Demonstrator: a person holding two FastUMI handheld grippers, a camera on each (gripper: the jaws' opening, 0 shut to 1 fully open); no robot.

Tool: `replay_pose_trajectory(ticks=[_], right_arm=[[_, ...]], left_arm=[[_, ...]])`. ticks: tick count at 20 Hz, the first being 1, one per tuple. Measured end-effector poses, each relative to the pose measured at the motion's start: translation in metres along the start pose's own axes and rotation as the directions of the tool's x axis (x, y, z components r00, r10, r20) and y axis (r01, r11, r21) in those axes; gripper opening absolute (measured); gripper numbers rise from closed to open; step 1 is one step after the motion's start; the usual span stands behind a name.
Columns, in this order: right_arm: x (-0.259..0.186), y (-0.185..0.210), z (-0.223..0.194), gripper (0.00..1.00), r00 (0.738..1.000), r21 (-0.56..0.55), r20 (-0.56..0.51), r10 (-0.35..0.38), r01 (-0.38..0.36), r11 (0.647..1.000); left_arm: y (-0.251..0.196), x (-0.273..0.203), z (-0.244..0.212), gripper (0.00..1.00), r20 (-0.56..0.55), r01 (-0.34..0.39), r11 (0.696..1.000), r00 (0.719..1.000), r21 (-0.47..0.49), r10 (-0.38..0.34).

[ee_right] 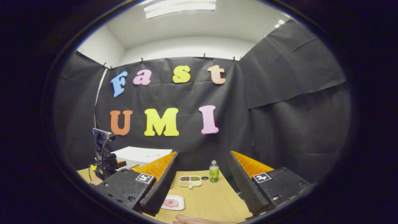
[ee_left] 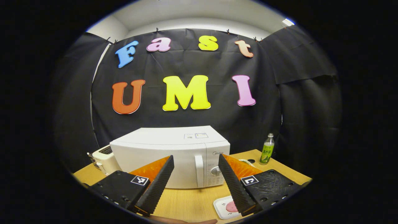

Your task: Open the microwave oven with the left hand, put the food in, and close the microwave oven.

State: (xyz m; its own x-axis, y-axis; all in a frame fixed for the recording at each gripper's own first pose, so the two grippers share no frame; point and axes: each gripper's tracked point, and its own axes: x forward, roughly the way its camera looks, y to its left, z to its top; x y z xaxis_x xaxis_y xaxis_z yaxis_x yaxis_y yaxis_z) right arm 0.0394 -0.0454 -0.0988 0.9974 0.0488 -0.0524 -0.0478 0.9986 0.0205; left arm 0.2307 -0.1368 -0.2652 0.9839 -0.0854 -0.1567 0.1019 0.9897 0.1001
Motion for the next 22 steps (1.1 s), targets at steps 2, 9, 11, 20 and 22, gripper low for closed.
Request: replay_pose_trajectory(ticks=[2,9,11,20,22], right_arm=[[0.003,-0.007,-0.006,1.00,1.000,-0.006,-0.003,-0.001,0.001,1.000],[0.016,-0.038,-0.030,0.91,0.999,-0.021,-0.027,-0.030,0.029,0.999],[0.020,-0.044,-0.036,1.00,0.999,-0.024,-0.031,-0.037,0.036,0.999],[0.038,-0.050,-0.071,1.00,0.996,-0.006,-0.076,-0.036,0.035,0.999],[0.040,-0.052,-0.075,0.92,0.995,-0.006,-0.087,-0.040,0.039,0.999]], left_arm=[[-0.009,0.022,-0.025,0.92,-0.020,0.005,1.000,1.000,-0.002,-0.005],[-0.008,0.088,-0.081,0.84,-0.067,-0.070,0.998,0.995,0.000,0.069],[0.011,0.100,-0.095,0.77,-0.085,-0.164,0.986,0.982,0.030,0.166],[0.007,0.109,-0.106,0.58,-0.059,-0.095,0.995,0.994,0.002,0.095],[0.005,0.111,-0.102,0.34,-0.042,-0.085,0.996,0.995,0.019,0.086]])
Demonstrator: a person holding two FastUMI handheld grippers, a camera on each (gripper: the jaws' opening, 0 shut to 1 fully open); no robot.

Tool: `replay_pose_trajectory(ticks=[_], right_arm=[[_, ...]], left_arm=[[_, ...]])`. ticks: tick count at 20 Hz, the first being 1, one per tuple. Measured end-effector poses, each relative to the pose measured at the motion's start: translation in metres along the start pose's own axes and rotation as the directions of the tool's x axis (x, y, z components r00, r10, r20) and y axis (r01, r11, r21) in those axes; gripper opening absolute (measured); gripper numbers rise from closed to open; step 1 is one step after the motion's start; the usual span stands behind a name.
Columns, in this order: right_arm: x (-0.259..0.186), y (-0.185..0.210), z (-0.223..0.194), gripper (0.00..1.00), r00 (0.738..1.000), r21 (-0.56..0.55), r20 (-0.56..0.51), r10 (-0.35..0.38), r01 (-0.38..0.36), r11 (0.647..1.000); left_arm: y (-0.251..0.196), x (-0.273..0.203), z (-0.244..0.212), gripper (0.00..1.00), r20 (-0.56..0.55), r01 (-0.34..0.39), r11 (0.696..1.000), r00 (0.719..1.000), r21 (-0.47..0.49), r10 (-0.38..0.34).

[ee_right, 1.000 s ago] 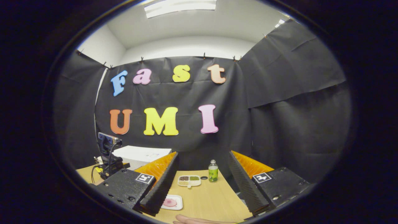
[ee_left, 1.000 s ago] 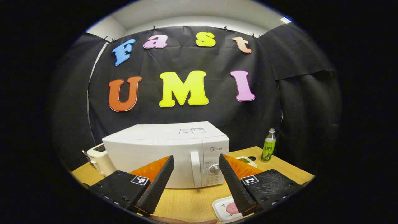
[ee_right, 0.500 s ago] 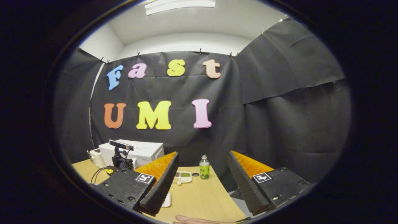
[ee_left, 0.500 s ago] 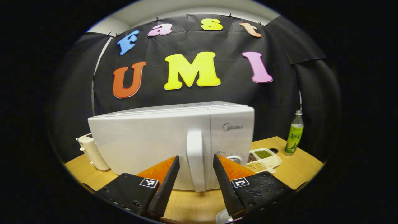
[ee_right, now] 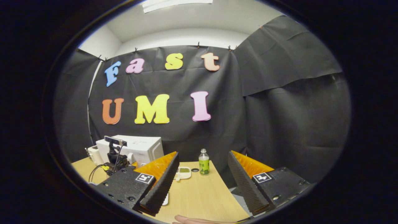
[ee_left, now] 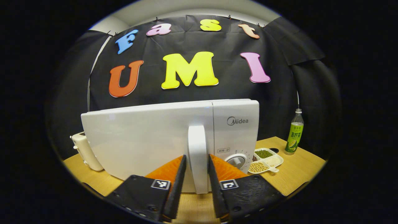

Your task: Open the microwave oven with the left hand, put the food in, and close the microwave oven.

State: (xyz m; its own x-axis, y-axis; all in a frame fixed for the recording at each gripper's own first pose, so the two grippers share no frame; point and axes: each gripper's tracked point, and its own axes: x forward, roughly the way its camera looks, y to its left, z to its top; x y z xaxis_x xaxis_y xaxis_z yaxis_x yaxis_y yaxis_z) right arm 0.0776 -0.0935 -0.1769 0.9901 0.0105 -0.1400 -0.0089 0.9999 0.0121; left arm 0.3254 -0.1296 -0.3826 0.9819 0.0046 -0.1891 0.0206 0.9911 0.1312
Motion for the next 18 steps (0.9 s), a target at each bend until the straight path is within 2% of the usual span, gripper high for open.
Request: replay_pose_trajectory(ticks=[2,3,4,7,8,9,10,11,14,15,16,18], right_arm=[[0.001,-0.002,-0.002,0.91,1.000,0.004,-0.005,-0.004,0.004,1.000],[0.002,-0.004,-0.003,1.00,1.000,0.003,-0.006,-0.008,0.008,1.000],[0.001,-0.006,-0.003,0.91,1.000,0.002,-0.006,-0.011,0.011,1.000],[-0.002,-0.009,-0.003,0.91,1.000,0.003,0.000,-0.015,0.015,1.000],[-0.002,-0.010,-0.004,1.00,1.000,0.004,0.001,-0.016,0.016,1.000],[-0.001,-0.010,-0.004,0.91,1.000,0.006,0.000,-0.017,0.017,1.000],[-0.001,-0.011,-0.007,0.91,1.000,0.010,-0.004,-0.017,0.017,1.000],[0.000,-0.010,-0.008,1.00,1.000,0.014,-0.010,-0.014,0.014,1.000],[0.001,-0.011,-0.011,1.00,1.000,0.017,-0.017,-0.015,0.016,1.000],[0.002,-0.012,-0.010,1.00,1.000,0.013,-0.019,-0.018,0.018,1.000],[0.003,-0.011,-0.013,0.91,1.000,0.008,-0.022,-0.019,0.019,1.000],[0.002,-0.008,-0.013,0.91,1.000,0.008,-0.025,-0.013,0.013,1.000]], left_arm=[[-0.002,0.000,-0.001,0.32,-0.006,0.009,0.999,1.000,-0.045,-0.010],[-0.002,-0.001,-0.002,0.19,-0.017,0.015,0.998,1.000,-0.066,-0.016],[-0.002,-0.004,-0.003,0.19,-0.025,0.019,0.997,0.999,-0.076,-0.021],[-0.003,-0.008,-0.005,0.19,-0.047,0.043,0.993,0.998,-0.110,-0.048],[-0.004,-0.009,-0.005,0.19,-0.052,0.049,0.991,0.997,-0.123,-0.056],[-0.004,-0.009,-0.007,0.19,-0.058,0.049,0.992,0.997,-0.117,-0.056],[-0.003,-0.012,-0.007,0.20,-0.062,0.047,0.993,0.997,-0.105,-0.054],[-0.004,-0.015,-0.007,0.20,-0.056,0.043,0.995,0.997,-0.094,-0.049],[-0.003,-0.020,-0.004,0.19,-0.035,0.053,0.994,0.998,-0.094,-0.056],[-0.006,-0.016,-0.009,0.05,-0.050,0.054,0.993,0.997,-0.107,-0.060],[-0.005,-0.017,-0.006,0.05,-0.040,0.055,0.994,0.997,-0.098,-0.059],[-0.006,-0.017,-0.006,0.05,-0.030,0.057,0.994,0.998,-0.095,-0.061]])
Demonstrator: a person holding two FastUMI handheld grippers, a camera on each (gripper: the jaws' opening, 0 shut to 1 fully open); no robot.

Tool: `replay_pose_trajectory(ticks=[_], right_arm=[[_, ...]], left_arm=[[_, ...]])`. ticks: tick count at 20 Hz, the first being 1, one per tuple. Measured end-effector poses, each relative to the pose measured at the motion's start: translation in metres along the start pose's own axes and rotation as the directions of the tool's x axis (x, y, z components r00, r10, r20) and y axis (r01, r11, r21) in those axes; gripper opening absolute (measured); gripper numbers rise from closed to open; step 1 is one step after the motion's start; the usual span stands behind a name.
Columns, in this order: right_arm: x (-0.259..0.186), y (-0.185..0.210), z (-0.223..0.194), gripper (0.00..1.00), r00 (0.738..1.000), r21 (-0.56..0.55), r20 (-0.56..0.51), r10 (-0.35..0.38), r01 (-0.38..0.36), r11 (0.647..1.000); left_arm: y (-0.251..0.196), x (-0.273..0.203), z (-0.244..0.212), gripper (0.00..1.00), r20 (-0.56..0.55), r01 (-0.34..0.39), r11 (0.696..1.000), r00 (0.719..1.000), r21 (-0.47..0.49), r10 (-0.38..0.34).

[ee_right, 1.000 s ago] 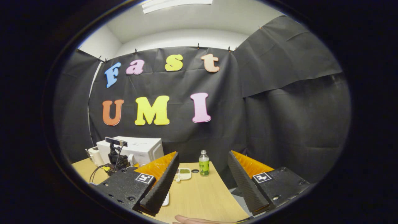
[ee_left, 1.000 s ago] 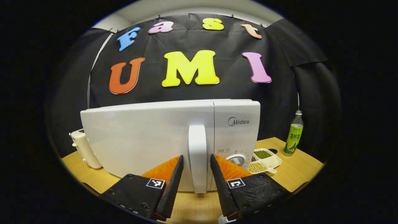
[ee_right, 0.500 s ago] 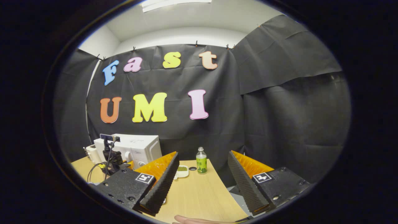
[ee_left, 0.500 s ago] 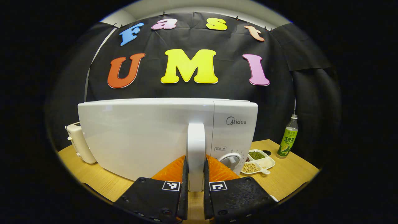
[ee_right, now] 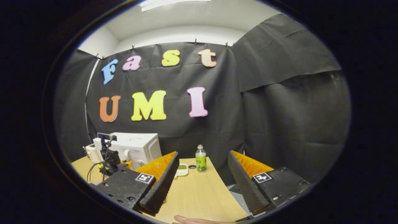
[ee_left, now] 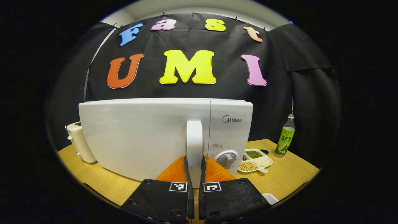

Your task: Open the microwave oven with the left hand, put the food in, and close the microwave oven.

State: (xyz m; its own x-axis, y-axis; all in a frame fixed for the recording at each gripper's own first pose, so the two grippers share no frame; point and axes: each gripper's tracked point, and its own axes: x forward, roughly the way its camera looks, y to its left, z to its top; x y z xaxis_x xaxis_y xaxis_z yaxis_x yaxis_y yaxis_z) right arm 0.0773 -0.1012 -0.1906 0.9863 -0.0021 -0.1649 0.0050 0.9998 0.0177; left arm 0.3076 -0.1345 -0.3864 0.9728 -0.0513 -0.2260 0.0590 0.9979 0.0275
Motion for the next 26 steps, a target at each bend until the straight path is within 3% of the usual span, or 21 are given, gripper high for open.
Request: replay_pose_trajectory(ticks=[1,2,4,5,6,8,9,10,12,13,14,15,16,17,18,20,21,24,25,26], right_arm=[[-0.001,0.002,-0.001,0.91,1.000,-0.001,-0.003,0.002,-0.002,1.000],[0.000,0.003,-0.002,1.00,1.000,-0.003,-0.007,0.005,-0.005,1.000],[-0.001,0.006,-0.003,1.00,1.000,-0.006,-0.011,0.009,-0.009,1.000],[-0.003,0.007,-0.002,0.91,1.000,-0.004,-0.010,0.010,-0.010,1.000],[-0.004,0.008,-0.001,1.00,1.000,-0.003,-0.008,0.012,-0.012,1.000],[-0.008,0.009,0.000,1.00,1.000,-0.005,-0.006,0.013,-0.013,1.000],[-0.010,0.010,0.002,0.91,1.000,-0.005,-0.004,0.014,-0.014,1.000],[-0.013,0.010,0.003,0.91,1.000,-0.005,-0.003,0.015,-0.015,1.000],[-0.020,0.011,0.007,0.91,1.000,-0.011,0.011,0.019,-0.019,1.000],[-0.021,0.009,0.010,1.00,1.000,-0.016,0.018,0.013,-0.012,1.000],[-0.022,0.007,0.010,0.91,1.000,-0.023,0.024,0.006,-0.005,1.000],[-0.023,0.005,0.010,0.91,1.000,-0.028,0.027,0.002,-0.002,1.000],[-0.023,0.005,0.009,0.91,1.000,-0.030,0.030,0.000,0.001,1.000],[-0.023,0.005,0.007,1.00,1.000,-0.027,0.027,-0.002,0.003,1.000],[-0.021,0.006,0.003,0.91,1.000,-0.022,0.020,-0.001,0.002,1.000],[-0.019,0.012,-0.006,0.92,1.000,-0.015,-0.003,0.013,-0.013,1.000],[-0.017,0.016,-0.011,1.00,1.000,-0.012,-0.014,0.019,-0.020,1.000],[-0.018,0.034,-0.019,1.00,0.999,-0.014,-0.038,0.036,-0.037,0.999],[-0.020,0.042,-0.020,0.91,0.998,-0.016,-0.040,0.043,-0.044,0.999],[-0.023,0.050,-0.020,0.91,0.998,-0.018,-0.042,0.053,-0.054,0.998]], left_arm=[[0.000,0.000,0.002,0.05,0.004,-0.006,1.000,1.000,0.001,0.006],[0.000,0.002,0.002,0.05,0.001,-0.017,1.000,1.000,0.004,0.017],[0.000,0.005,0.001,0.05,-0.018,-0.034,0.999,0.999,0.015,0.034],[0.001,0.007,0.001,0.05,-0.028,-0.032,0.999,0.999,0.006,0.032],[0.002,0.010,0.001,0.05,-0.046,-0.021,1.000,0.999,-0.020,0.020],[0.002,0.013,0.001,0.05,-0.074,-0.011,0.998,0.997,-0.056,0.006],[0.003,0.014,-0.001,0.05,-0.078,-0.014,1.000,0.997,-0.020,0.012],[0.004,0.012,-0.001,0.05,-0.071,-0.016,1.000,0.997,0.001,0.017],[0.005,0.010,-0.001,0.05,-0.073,-0.024,0.999,0.997,-0.043,0.020],[0.005,0.009,-0.004,0.05,-0.092,-0.032,0.998,0.995,-0.059,0.026],[0.005,0.008,-0.003,0.05,-0.089,-0.034,0.998,0.996,-0.058,0.029],[0.005,0.004,-0.005,0.05,-0.090,-0.041,0.998,0.995,-0.043,0.037],[0.007,-0.011,-0.005,0.05,-0.079,-0.034,0.999,0.996,-0.034,0.031],[0.008,-0.022,-0.005,0.05,-0.055,-0.014,0.999,0.998,-0.029,0.012],[0.009,-0.036,-0.009,0.05,-0.053,0.012,0.999,0.998,-0.034,-0.014],[0.018,-0.070,-0.013,0.05,-0.051,0.068,0.996,0.996,-0.049,-0.071],[0.023,-0.085,-0.013,0.05,-0.039,0.091,0.995,0.995,-0.049,-0.093],[0.048,-0.136,-0.019,0.05,-0.017,0.123,0.992,0.992,-0.041,-0.124],[0.057,-0.150,-0.022,0.05,-0.014,0.137,0.990,0.990,-0.045,-0.138],[0.065,-0.161,-0.024,0.05,-0.006,0.157,0.986,0.987,-0.048,-0.158]])
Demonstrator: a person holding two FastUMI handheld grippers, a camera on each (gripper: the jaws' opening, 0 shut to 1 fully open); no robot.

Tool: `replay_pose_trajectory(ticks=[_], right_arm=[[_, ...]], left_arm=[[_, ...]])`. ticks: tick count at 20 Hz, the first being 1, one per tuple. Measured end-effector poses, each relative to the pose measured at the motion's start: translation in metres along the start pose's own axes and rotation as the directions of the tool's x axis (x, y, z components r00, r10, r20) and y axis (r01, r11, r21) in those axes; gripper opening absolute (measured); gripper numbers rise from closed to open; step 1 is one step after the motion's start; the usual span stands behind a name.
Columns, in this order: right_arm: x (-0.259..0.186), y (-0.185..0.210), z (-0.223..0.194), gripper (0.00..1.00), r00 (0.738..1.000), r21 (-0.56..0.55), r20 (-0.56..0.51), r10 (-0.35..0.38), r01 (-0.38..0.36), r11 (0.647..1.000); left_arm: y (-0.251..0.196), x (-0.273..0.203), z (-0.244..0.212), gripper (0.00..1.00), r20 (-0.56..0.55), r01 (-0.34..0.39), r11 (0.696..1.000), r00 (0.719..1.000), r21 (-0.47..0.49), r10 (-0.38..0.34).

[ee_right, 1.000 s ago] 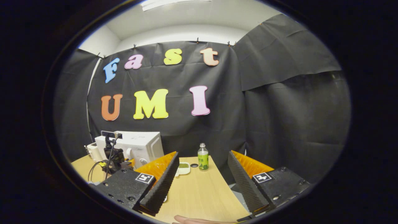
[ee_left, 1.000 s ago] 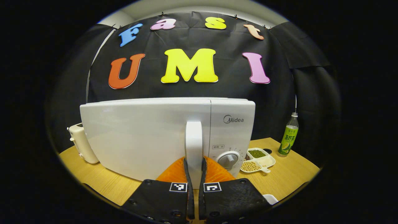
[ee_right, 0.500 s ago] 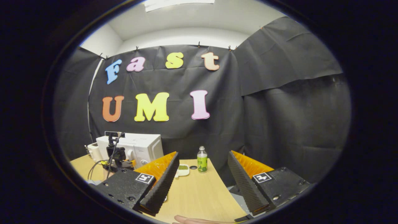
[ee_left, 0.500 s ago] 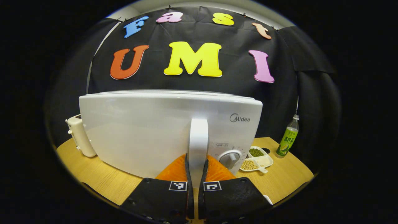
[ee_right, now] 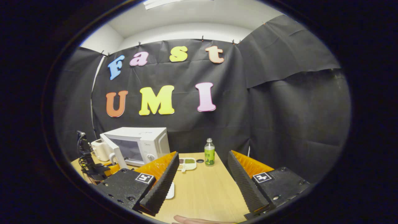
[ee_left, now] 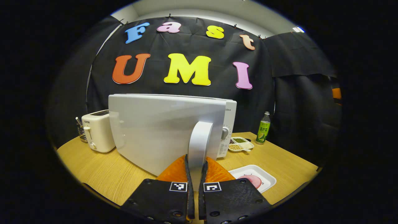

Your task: Open the microwave oven with the left hand, put the food in, and close the microwave oven.

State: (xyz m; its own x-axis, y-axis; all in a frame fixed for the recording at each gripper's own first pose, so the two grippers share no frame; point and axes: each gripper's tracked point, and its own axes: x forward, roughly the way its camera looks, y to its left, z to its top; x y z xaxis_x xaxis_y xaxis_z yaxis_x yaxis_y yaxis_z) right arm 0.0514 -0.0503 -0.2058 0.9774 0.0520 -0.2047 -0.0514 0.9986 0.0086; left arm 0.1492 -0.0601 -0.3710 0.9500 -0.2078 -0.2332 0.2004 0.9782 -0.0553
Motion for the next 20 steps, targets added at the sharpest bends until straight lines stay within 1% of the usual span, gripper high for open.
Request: replay_pose_trajectory(ticks=[1,2,3,4,6,7,8,9,10,11,12,13,14,15,16,17,18,19,20], right_arm=[[-0.003,0.010,0.000,1.00,1.000,-0.004,-0.001,0.012,-0.012,1.000],[-0.007,0.020,0.002,1.00,1.000,-0.010,0.002,0.027,-0.027,1.000],[-0.010,0.030,0.004,0.92,0.999,-0.018,0.009,0.040,-0.040,0.999],[-0.014,0.038,0.006,1.00,0.999,-0.029,0.016,0.051,-0.050,0.998],[-0.019,0.054,0.006,1.00,0.997,-0.042,0.018,0.074,-0.073,0.996],[-0.020,0.063,0.005,0.92,0.996,-0.042,0.013,0.093,-0.092,0.995],[-0.017,0.069,0.004,0.92,0.995,-0.037,0.005,0.099,-0.099,0.994],[-0.014,0.073,0.002,1.00,0.995,-0.035,0.000,0.101,-0.101,0.994],[-0.012,0.077,0.000,1.00,0.995,-0.040,-0.004,0.102,-0.102,0.994],[-0.010,0.080,-0.002,1.00,0.995,-0.045,-0.008,0.100,-0.100,0.994],[-0.009,0.084,-0.004,0.92,0.995,-0.051,-0.006,0.103,-0.103,0.993],[-0.007,0.088,-0.006,1.00,0.994,-0.058,-0.008,0.106,-0.107,0.993],[-0.004,0.093,-0.010,0.91,0.994,-0.066,-0.012,0.110,-0.111,0.992],[-0.001,0.098,-0.013,0.91,0.993,-0.073,-0.020,0.115,-0.116,0.991],[0.002,0.103,-0.018,1.00,0.993,-0.075,-0.028,0.117,-0.119,0.990],[0.006,0.107,-0.022,0.92,0.992,-0.074,-0.040,0.118,-0.121,0.990],[0.009,0.111,-0.027,0.92,0.991,-0.075,-0.052,0.120,-0.124,0.989],[0.011,0.116,-0.030,1.00,0.990,-0.078,-0.062,0.123,-0.127,0.989],[0.013,0.120,-0.033,1.00,0.990,-0.082,-0.070,0.124,-0.130,0.988]], left_arm=[[0.007,-0.013,-0.002,0.05,0.009,0.020,1.000,1.000,-0.004,-0.020],[0.015,-0.025,-0.003,0.05,0.013,0.035,0.999,0.999,0.000,-0.035],[0.024,-0.038,-0.004,0.05,0.025,0.038,0.999,0.999,-0.003,-0.037],[0.034,-0.049,-0.006,0.05,0.024,0.032,0.999,0.999,-0.004,-0.032],[0.056,-0.072,-0.008,0.05,0.036,0.008,1.000,0.999,-0.006,-0.008],[0.069,-0.084,-0.010,0.05,0.038,-0.012,1.000,0.999,-0.004,0.012],[0.081,-0.096,-0.011,0.05,0.036,-0.028,1.000,0.999,0.004,0.028],[0.091,-0.111,-0.018,0.02,0.010,-0.030,1.000,0.999,0.003,0.030],[0.107,-0.130,-0.025,0.25,-0.001,-0.050,0.999,0.999,-0.009,0.050],[0.128,-0.139,-0.034,0.26,-0.013,-0.087,0.996,0.996,-0.014,0.086],[0.151,-0.160,-0.041,0.31,-0.021,-0.125,0.992,0.992,-0.022,0.125],[0.171,-0.173,-0.049,0.58,-0.037,-0.169,0.985,0.985,-0.034,0.167],[0.188,-0.190,-0.055,0.73,-0.055,-0.210,0.976,0.977,-0.047,0.208],[0.206,-0.208,-0.056,0.96,-0.057,-0.261,0.964,0.965,-0.055,0.257],[0.217,-0.224,-0.053,0.82,-0.043,-0.295,0.954,0.955,-0.059,0.293],[0.226,-0.238,-0.049,0.94,-0.032,-0.319,0.946,0.948,-0.059,0.318],[0.230,-0.251,-0.045,0.94,-0.014,-0.332,0.942,0.943,-0.060,0.331],[0.233,-0.262,-0.037,0.94,0.006,-0.345,0.937,0.938,-0.057,0.346],[0.234,-0.270,-0.030,0.94,0.024,-0.348,0.936,0.937,-0.045,0.349]])
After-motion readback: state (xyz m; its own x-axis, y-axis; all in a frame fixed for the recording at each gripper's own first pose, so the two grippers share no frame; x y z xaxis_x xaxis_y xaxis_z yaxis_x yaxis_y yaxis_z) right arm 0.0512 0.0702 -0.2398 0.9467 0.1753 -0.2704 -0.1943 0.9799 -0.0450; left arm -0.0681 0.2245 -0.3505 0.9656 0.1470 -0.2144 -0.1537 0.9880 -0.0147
